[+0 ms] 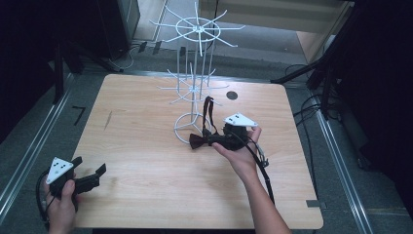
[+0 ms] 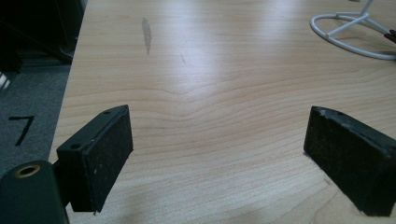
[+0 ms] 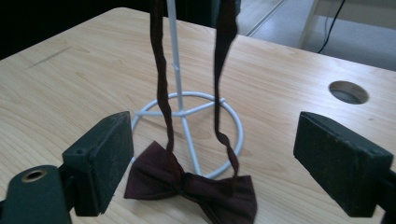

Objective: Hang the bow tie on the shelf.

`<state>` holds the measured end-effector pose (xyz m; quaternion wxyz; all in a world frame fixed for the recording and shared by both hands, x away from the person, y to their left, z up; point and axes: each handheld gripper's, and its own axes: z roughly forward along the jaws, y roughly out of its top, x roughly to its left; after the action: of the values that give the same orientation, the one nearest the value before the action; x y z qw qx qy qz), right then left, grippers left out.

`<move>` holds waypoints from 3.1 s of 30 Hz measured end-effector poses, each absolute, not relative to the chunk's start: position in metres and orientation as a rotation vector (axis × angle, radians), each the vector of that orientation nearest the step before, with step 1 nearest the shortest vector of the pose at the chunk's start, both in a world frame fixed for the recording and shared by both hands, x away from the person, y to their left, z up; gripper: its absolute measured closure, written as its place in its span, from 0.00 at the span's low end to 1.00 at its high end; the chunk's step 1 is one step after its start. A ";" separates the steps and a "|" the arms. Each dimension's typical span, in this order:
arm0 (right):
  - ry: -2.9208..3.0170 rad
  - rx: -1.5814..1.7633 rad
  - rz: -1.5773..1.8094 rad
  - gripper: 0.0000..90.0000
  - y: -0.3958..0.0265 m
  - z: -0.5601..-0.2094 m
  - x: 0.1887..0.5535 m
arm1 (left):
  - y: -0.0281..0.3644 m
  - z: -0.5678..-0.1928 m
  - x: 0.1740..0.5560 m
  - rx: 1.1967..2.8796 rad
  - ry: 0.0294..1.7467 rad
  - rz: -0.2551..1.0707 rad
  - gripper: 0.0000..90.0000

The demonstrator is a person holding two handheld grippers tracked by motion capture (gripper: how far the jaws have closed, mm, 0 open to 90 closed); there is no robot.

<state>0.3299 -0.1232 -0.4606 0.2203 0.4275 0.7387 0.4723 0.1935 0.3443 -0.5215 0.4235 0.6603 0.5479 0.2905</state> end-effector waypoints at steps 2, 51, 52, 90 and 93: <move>2.038 1.191 1.295 0.04 -0.131 -0.459 0.326 | 0.344 -0.522 0.194 1.653 1.371 0.728 0.10; 1.834 1.413 1.202 0.00 -0.298 -0.504 0.252 | 0.342 -0.521 0.193 1.652 1.373 0.746 0.10; 1.834 1.413 1.202 0.00 -0.298 -0.504 0.252 | 0.342 -0.521 0.193 1.652 1.373 0.746 0.10; 1.699 1.595 1.153 0.00 -0.398 -0.552 0.188 | 0.341 -0.521 0.192 1.660 1.371 0.747 0.10; 1.689 1.591 1.170 0.00 -0.399 -0.552 0.187 | 0.341 -0.522 0.193 1.665 1.373 0.744 0.10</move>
<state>0.1869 -0.3988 -0.5518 0.2683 0.5898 0.6261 0.4338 0.1928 0.3411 -0.5215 0.4165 0.6632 0.5467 0.2963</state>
